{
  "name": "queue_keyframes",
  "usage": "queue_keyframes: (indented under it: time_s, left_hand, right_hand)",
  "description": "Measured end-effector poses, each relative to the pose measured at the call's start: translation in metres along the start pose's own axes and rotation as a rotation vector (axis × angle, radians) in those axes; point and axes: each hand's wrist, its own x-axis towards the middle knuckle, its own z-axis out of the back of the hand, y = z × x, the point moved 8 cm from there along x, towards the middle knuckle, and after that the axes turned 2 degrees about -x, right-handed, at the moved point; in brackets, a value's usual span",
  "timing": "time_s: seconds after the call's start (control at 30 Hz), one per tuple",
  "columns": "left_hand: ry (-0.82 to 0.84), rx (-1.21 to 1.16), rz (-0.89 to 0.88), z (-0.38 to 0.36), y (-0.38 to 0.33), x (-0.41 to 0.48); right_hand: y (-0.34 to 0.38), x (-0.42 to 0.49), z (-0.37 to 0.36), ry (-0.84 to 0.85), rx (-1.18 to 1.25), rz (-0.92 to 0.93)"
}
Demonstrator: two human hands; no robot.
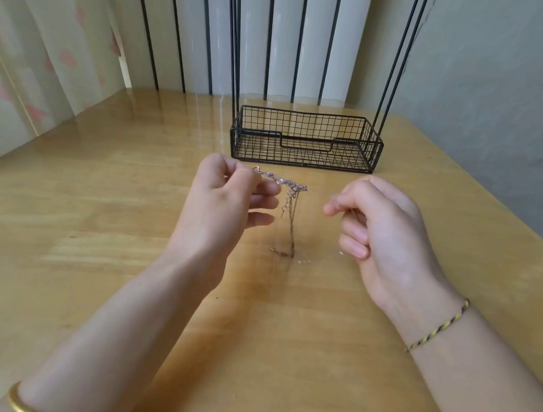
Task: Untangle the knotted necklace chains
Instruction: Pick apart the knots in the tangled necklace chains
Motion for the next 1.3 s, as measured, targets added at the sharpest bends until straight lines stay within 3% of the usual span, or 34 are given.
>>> queue_keyframes:
  time_s: [0.17,0.63,0.97,1.17,1.3]
  left_hand:
    - [0.053,-0.081,-0.041,-0.005,-0.007,-0.002]
    - [0.097,-0.125,-0.042,-0.009,-0.008,-0.004]
    - [0.118,-0.216,-0.015,-0.012,-0.007,-0.005]
    - [0.152,-0.152,-0.048,-0.014,-0.010,-0.007]
    - [0.155,-0.108,-0.050,-0.014,-0.010,-0.008]
  right_hand:
    - [0.002,-0.002,0.000,0.051,-0.339,0.021]
    - [0.013,-0.009,-0.018,0.163,-0.308,0.176]
    - [0.003,-0.007,-0.018,0.165,-0.342,0.122]
    - [0.003,-0.014,-0.028,0.284,-0.291,0.061]
    - [0.001,-0.012,-0.025,0.250,-0.317,0.091]
